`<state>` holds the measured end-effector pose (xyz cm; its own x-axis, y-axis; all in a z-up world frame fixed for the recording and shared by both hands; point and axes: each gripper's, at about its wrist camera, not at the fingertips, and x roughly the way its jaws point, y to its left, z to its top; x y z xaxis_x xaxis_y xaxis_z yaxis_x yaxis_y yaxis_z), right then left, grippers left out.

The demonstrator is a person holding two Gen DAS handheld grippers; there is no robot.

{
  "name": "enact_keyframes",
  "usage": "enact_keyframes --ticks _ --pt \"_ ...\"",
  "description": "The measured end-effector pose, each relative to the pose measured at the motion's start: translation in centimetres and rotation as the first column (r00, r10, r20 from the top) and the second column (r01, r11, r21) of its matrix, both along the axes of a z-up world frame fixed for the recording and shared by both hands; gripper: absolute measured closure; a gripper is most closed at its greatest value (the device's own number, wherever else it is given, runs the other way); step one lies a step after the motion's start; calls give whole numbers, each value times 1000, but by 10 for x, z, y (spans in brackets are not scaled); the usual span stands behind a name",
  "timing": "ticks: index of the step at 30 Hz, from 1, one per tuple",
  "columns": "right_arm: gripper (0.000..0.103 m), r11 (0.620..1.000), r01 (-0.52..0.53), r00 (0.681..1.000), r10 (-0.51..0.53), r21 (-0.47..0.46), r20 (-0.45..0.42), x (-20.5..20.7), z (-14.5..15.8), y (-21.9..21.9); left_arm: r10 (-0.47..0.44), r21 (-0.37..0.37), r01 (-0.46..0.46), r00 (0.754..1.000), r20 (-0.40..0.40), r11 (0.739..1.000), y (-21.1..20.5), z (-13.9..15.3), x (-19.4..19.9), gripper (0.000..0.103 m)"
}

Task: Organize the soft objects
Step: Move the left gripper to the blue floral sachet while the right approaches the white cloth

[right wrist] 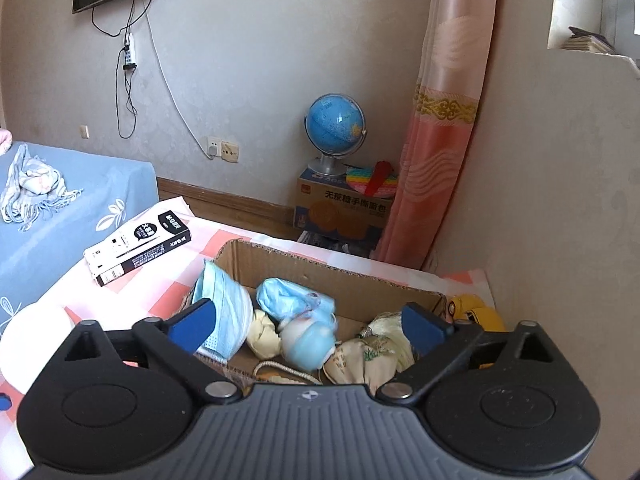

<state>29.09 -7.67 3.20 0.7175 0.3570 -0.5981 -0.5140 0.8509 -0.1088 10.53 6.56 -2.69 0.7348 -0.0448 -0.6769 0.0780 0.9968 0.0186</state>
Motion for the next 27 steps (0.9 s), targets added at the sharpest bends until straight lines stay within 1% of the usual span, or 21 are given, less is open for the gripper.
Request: enact_keyframes --ticks 2,7,13,16,20,27 --pt "0 1000 -7 1000 7 0 -5 -9 1 -3 -4 -1 4 1000 2 1000 -1 1 -1 3" --pt "0 1000 -7 1000 7 -18 17 -37 2 -11 -8 -3 8 1000 9 1000 -2 3 -6 3" --pt "0 1000 7 1000 -7 2 4 -71 -2 -32 -18 -4 18 1000 8 1000 -6 5 -12 3" --pt "0 1000 27 1000 -27 8 -8 -85 -10 -43 -20 -2 20 1000 4 1000 -7 5 -15 3" --pt "0 998 65 998 -65 -12 -15 -104 -24 -55 -28 2 28 1000 -1 1000 -9 4 -18 3" --pt "0 990 136 989 -138 -38 -53 -125 -58 -72 -36 4 36 999 -14 999 -13 2 -19 3"
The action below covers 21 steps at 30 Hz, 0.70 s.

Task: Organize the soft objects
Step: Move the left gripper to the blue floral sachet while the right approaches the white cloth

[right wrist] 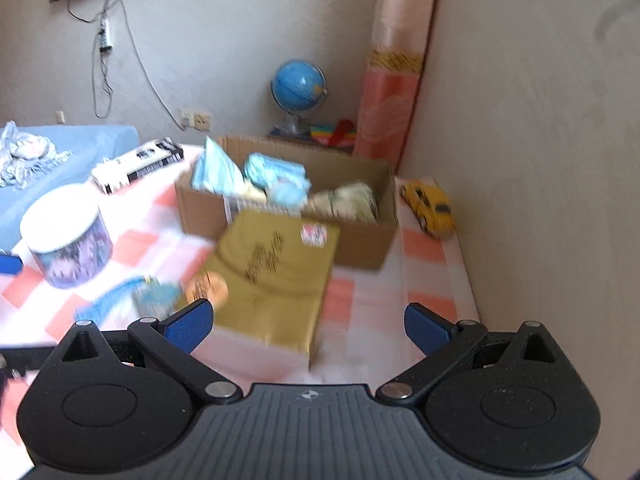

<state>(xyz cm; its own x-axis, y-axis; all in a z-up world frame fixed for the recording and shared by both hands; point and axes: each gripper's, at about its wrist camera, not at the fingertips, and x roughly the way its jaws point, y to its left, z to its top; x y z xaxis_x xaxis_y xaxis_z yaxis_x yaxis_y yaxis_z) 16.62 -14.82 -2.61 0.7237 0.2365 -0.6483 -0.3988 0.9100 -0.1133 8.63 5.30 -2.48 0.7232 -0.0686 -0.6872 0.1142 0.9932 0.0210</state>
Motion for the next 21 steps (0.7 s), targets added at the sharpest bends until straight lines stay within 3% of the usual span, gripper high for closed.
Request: enact_keyframes --ticks 6,21 --pt "0 997 71 997 -71 -12 -41 -3 -24 -11 -15 10 16 1000 -6 1000 -6 -1 1 3" --pt "0 974 225 970 -224 -6 -90 -7 -46 -55 -45 28 46 998 -33 999 -16 -8 9 3"
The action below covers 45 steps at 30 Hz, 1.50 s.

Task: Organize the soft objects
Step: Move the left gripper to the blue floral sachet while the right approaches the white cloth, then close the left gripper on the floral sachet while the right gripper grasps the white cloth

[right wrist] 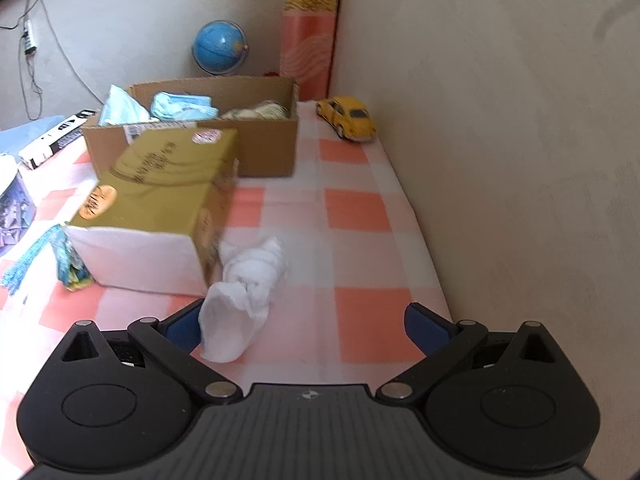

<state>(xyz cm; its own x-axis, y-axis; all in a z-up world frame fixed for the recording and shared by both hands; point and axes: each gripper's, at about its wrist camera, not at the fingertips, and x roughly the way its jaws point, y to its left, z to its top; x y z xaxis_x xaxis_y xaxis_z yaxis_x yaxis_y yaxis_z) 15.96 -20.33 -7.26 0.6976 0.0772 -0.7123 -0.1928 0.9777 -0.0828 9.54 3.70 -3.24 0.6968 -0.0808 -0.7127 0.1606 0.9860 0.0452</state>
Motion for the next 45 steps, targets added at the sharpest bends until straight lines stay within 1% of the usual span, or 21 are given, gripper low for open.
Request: enact_keyframes --ticks 7,9,12,16,19,24,27,28,31,35,37,39,40,42,44,45 --pt "0 1000 11 999 -11 -9 -41 -1 -17 -5 -12 2 12 1000 -8 1000 -1 -6 8 3" --pt "0 1000 3 999 -3 5 -39 -4 -19 -5 -23 2 23 1000 -4 1000 -1 -8 11 3" --pt "0 999 -9 999 11 47 -51 -6 -21 -6 -54 16 54 998 12 998 -1 -12 17 4" --pt "0 999 -14 1000 15 47 -27 -11 -23 -5 -130 34 130 991 8 991 -1 -17 29 4" --pt "0 999 -19 1000 20 49 -21 -12 -23 -6 -211 28 212 977 -24 977 -1 -21 40 4" --pt "0 999 -17 1000 18 49 -21 -13 -22 -5 -326 69 330 944 -58 942 -6 -22 60 4" --pt "0 999 -20 1000 21 50 -15 -16 -23 -5 -367 54 371 927 -72 927 -8 -22 74 4" --pt "0 999 -20 1000 21 50 -13 -16 -23 -5 -389 41 392 918 -76 919 -8 -23 79 4" --pt "0 998 -24 1000 24 50 -12 -17 -22 -5 -405 21 409 909 -97 912 -10 -29 90 4" --pt "0 998 -35 999 36 49 -14 -18 -22 -4 -405 22 410 907 -119 912 -11 -37 98 7" --pt "0 998 -38 999 39 49 -14 -18 -22 -4 -399 17 405 908 -128 914 -10 -40 100 12" --pt "0 998 -38 999 39 49 -14 -18 -22 -4 -394 12 399 909 -138 917 -8 -42 101 22" --pt "0 998 -39 999 40 49 -14 -18 -21 -5 -390 16 396 910 -138 918 -7 -43 101 22" --pt "0 998 -40 999 41 49 -15 -18 -21 -4 -385 5 389 913 -134 921 -4 -42 100 32" --pt "0 998 -46 999 47 48 -16 -19 -21 -4 -380 4 384 916 -128 923 -2 -40 98 38" --pt "0 998 -49 999 50 48 -17 -19 -21 -3 -381 0 384 916 -128 923 -1 -40 96 40"
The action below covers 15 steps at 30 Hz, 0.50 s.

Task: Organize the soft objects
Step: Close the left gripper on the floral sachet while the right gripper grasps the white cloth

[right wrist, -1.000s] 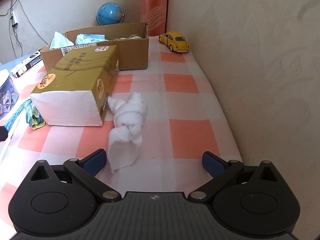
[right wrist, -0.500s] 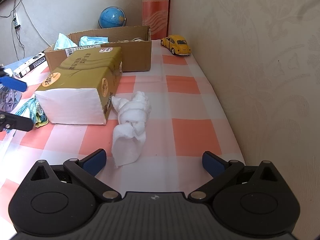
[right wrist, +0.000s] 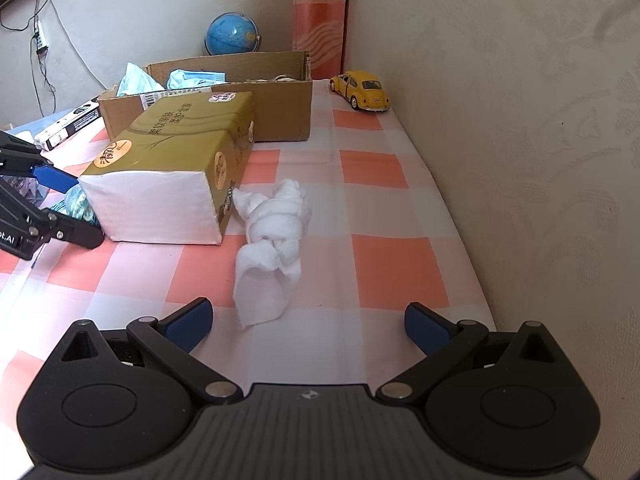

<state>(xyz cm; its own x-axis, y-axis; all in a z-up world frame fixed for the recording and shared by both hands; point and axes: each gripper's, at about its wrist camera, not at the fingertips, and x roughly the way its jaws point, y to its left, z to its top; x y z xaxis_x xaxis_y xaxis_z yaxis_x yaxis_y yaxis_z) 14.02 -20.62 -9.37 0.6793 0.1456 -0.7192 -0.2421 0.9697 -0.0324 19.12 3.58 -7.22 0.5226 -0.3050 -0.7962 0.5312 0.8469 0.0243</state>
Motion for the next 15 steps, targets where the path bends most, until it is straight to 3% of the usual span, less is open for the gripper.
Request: enact_keyframes --ticks 6,15 --pt "0 1000 -11 1000 11 -2 -3 -2 0 2 8 -25 -8 1000 -8 1000 1 4 -28 40" --pt "0 1000 -3 1000 3 1 -2 1 0 3 106 -88 -106 994 -11 990 14 9 -59 40"
